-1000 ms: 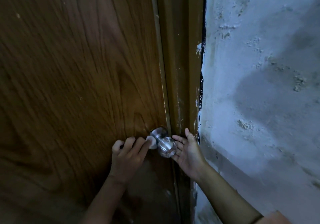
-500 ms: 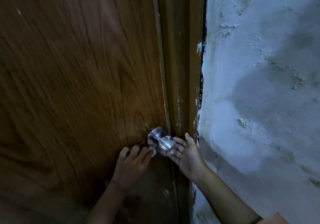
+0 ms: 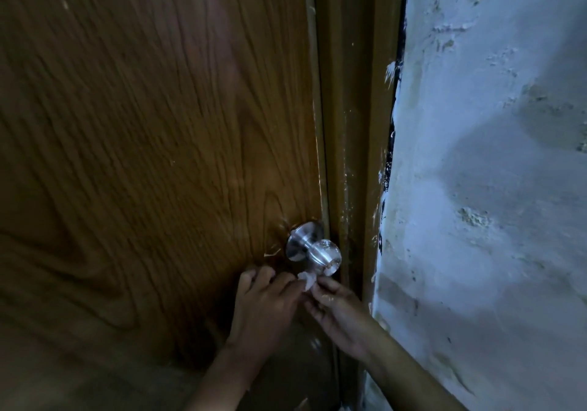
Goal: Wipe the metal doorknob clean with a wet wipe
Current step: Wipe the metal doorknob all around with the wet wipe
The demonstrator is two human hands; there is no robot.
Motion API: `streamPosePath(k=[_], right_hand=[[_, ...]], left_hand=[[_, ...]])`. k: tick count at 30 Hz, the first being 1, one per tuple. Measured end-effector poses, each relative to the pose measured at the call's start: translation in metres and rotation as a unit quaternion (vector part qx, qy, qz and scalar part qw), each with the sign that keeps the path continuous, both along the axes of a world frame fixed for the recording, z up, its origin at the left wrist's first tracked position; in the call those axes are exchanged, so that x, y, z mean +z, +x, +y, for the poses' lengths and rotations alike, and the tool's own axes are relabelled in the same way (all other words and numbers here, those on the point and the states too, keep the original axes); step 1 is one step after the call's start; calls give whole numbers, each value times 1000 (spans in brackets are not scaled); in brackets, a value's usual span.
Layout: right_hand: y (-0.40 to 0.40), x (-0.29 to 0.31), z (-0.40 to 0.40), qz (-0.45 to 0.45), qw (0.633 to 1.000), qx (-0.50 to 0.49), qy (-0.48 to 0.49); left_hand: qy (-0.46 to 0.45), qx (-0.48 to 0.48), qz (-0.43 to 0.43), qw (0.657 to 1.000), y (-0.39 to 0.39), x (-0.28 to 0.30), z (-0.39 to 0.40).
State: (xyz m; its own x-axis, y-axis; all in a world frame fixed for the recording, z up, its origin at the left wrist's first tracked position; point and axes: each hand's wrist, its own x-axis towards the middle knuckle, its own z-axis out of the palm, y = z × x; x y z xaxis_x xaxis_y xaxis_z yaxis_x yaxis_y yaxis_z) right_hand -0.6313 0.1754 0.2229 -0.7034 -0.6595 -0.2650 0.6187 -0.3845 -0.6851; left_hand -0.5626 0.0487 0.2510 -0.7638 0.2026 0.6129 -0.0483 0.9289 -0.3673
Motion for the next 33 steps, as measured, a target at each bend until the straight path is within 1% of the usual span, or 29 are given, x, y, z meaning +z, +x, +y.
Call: streamPosePath(k=[2, 4, 6, 8, 11, 13, 18, 21, 23, 25, 29, 31, 33], right_hand=[[-1, -5, -3, 17, 999, -42, 19], [-8, -6, -6, 49, 992, -108, 45], [-19, -4, -8, 95, 975, -179, 87], [-29, 0, -9, 148, 955, -228, 123], [-39, 5, -13, 204, 933, -270, 120], [-45, 6, -12, 238, 923, -279, 118], [-42, -3, -11, 343, 886, -251, 187], [-46, 0, -9, 344, 886, -260, 169], [-52, 5, -7, 363, 874, -276, 167], [-54, 6, -5, 400, 856, -267, 191], [-54, -6, -2, 462, 819, -212, 266], [-51, -7, -2, 455, 822, -225, 257], [-52, 2, -3, 426, 837, -271, 213]], left_hand=[[-25, 4, 1, 1000, 3, 4, -5], [-38, 11, 24, 999, 6, 10, -13], [-52, 10, 66, 996, 9, 18, -23], [-71, 7, 107, 992, 10, 27, -33], [-100, 10, 129, 986, 11, 36, -44], [-116, 14, 128, 985, 12, 37, -48], [-139, 23, 122, 982, 14, 33, -53], [-149, 18, 128, 980, 13, 32, -56], [-152, 13, 131, 980, 12, 32, -58], [-150, 10, 130, 980, 12, 32, -58], [-152, 12, 127, 980, 12, 31, -58], [-154, 13, 127, 980, 12, 31, -58], [-156, 10, 130, 979, 12, 32, -58]])
